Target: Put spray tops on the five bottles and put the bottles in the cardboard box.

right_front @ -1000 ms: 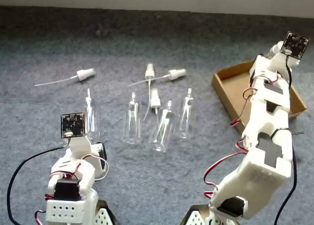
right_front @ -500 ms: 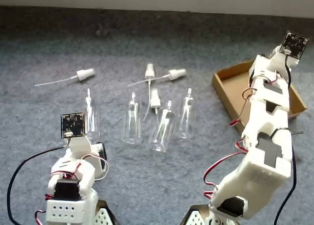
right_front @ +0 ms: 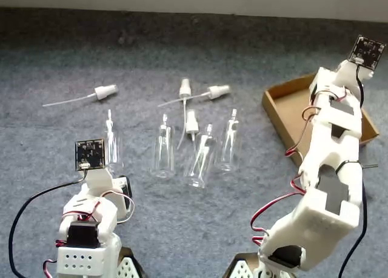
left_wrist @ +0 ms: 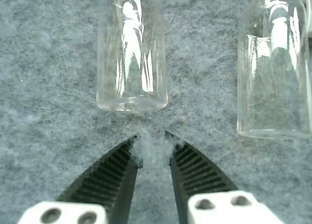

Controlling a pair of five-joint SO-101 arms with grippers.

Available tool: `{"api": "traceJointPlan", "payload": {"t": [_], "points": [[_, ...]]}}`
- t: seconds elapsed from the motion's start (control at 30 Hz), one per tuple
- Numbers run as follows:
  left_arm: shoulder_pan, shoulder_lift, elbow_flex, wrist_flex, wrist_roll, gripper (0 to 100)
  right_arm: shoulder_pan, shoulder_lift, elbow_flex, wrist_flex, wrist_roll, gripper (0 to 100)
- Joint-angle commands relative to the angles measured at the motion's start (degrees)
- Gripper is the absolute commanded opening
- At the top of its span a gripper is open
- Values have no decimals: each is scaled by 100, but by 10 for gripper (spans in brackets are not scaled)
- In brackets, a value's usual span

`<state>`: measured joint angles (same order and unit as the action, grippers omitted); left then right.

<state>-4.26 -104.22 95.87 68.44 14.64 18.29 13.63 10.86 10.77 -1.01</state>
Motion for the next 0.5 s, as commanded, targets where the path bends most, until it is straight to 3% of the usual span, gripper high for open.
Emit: {"api": "traceJointPlan", "payload": {"t": [0.0,0.23,0.47], "points": [[84,-13,119,-79,-88,46,-13,-400,-207,13,-18,282],[84,-13,119,-70,-88,46,-84,-409,-189,40,-18,284],[84,-13,119,-79,-88,46,-110,-444,-259,1130,-18,285]]}}
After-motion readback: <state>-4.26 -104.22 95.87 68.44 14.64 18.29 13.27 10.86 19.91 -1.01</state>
